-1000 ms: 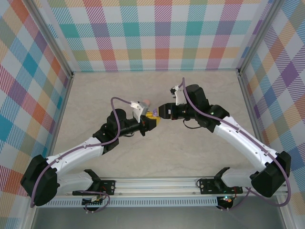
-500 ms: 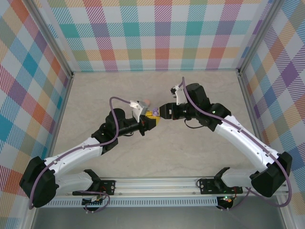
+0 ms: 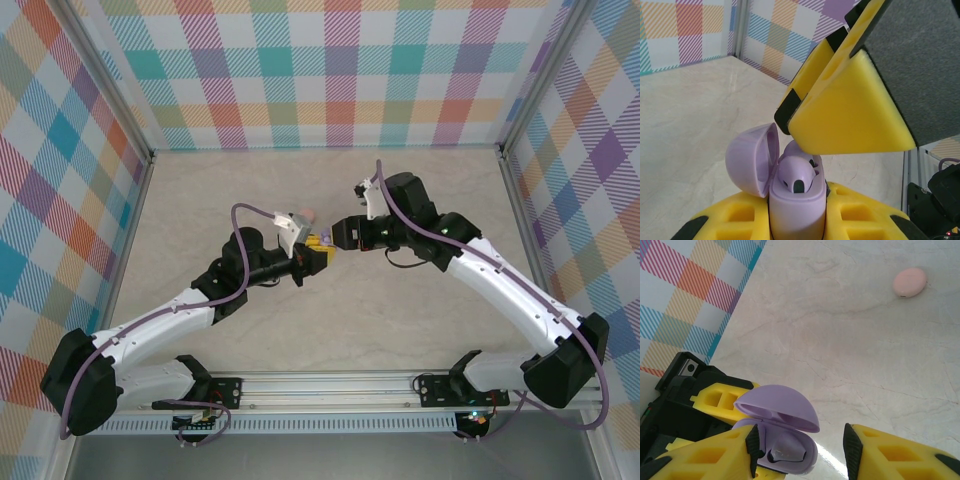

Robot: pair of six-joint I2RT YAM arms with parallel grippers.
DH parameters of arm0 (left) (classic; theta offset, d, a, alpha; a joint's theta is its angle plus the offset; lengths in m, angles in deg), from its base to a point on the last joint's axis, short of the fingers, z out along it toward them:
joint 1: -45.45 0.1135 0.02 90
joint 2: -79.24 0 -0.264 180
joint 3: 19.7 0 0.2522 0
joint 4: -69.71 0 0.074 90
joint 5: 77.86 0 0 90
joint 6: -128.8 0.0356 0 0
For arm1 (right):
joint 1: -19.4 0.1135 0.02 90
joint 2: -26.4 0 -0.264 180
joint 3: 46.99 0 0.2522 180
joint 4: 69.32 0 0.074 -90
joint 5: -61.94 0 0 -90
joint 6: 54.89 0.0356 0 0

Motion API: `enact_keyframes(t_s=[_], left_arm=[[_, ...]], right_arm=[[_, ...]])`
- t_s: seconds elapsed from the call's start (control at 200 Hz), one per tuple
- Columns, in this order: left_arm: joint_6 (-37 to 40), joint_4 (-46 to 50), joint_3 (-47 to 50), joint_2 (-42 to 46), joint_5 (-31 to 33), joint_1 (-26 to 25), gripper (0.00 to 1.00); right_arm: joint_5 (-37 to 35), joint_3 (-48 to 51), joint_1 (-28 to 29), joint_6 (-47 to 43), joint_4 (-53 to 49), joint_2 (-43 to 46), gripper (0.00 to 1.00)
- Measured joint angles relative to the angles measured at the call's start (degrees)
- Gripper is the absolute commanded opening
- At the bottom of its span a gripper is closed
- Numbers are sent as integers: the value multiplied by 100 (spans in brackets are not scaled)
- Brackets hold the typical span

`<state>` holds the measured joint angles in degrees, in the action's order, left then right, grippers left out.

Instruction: Insert wireless bluetooth earbuds into charging case

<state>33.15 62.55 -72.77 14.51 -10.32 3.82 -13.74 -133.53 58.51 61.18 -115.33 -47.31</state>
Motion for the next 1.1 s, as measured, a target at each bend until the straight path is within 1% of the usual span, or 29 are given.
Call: enact_keyframes(t_s=[0.245,0.365,0.445,0.61,0.64,0.775,0.93,1.1], left_arm=[[0,129,-72,2,0,0,9],[0,133,-72,31,-26,0,8],[-2,136,-94,42,-83,0,8],[-7,127,-142,94,-260,0,8],[-7,125,-146,107,-304,0,8],[-68,24,-146,127,-511,0,8],[-109,-98,-179,127,-710,0,8],[-138,-264,-214,116,-844,0,8]], right_arm=[[-409,4,-50,26,2,269,50],[-337,17,-251,46,7,317,47],[-208,127,-463,48,15,315,41],[439,428,-1023,37,114,275,32],[590,446,-1113,35,136,238,28],[1178,459,-1292,-24,310,44,18],[1794,520,-1294,-68,520,-146,13],[2374,625,-1294,-66,780,-321,13]])
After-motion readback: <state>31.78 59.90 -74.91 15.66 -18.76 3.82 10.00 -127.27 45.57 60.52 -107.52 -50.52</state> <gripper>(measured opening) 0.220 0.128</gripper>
